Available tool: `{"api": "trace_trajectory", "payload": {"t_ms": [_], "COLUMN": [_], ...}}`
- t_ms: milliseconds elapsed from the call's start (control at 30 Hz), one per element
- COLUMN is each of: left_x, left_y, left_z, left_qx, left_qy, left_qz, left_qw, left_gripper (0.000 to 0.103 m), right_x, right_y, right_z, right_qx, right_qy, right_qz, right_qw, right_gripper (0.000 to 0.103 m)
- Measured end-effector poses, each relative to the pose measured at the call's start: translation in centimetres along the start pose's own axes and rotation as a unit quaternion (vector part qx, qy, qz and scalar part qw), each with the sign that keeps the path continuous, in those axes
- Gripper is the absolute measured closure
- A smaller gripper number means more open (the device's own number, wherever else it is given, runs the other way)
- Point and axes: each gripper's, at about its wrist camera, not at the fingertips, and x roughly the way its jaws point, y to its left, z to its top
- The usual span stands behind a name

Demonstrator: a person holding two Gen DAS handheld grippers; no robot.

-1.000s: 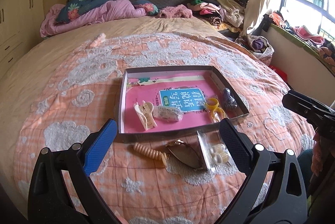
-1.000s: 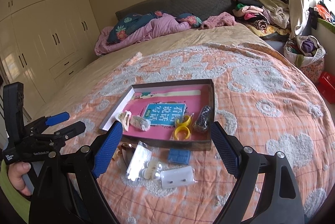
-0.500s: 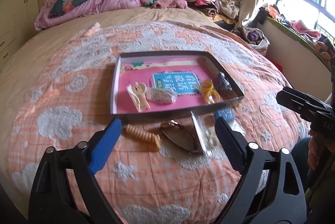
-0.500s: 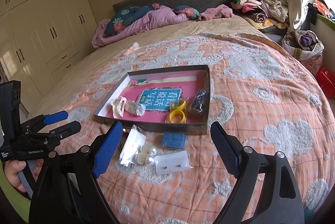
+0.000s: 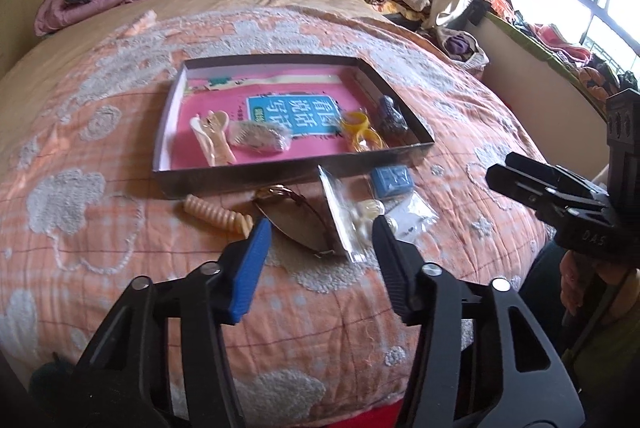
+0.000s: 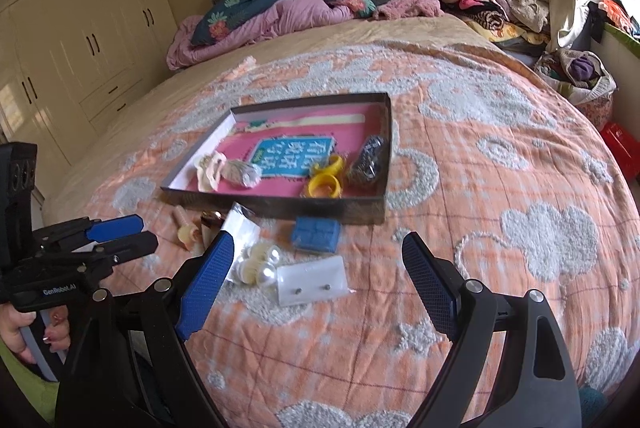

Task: Organize jewelry
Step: 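Move the left tool to the clear plastic packet while the right tool approaches the white earring card, then grasp the clear plastic packet with the left tool while the right tool grasps the white earring card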

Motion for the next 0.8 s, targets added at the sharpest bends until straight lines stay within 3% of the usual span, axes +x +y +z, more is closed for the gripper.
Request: {"api": "trace_trajectory", "payload": {"t_ms": [400, 800], "left_x": [4.0, 6.9], "left_y": [-0.4, -0.2], "left_z": [0.5, 1.5], "left_qx": [-0.013, -0.008], "left_qy": [0.043, 0.060], "left_qz": [-0.035, -0.031], "left_qw": [0.9984, 0.9977], "left_gripper": [0.078, 0.085], "right_x": [2.8, 6.2], "right_y": [-0.3, -0.2], "right_z": [-2.0, -3.5], "right_qx": [-0.007, -0.021], "right_qy": [0.038, 0.082], "right_qz": [-0.006, -0.004], "right_qw": [0.999, 0.996], "right_gripper": [0.018, 0.018]}}
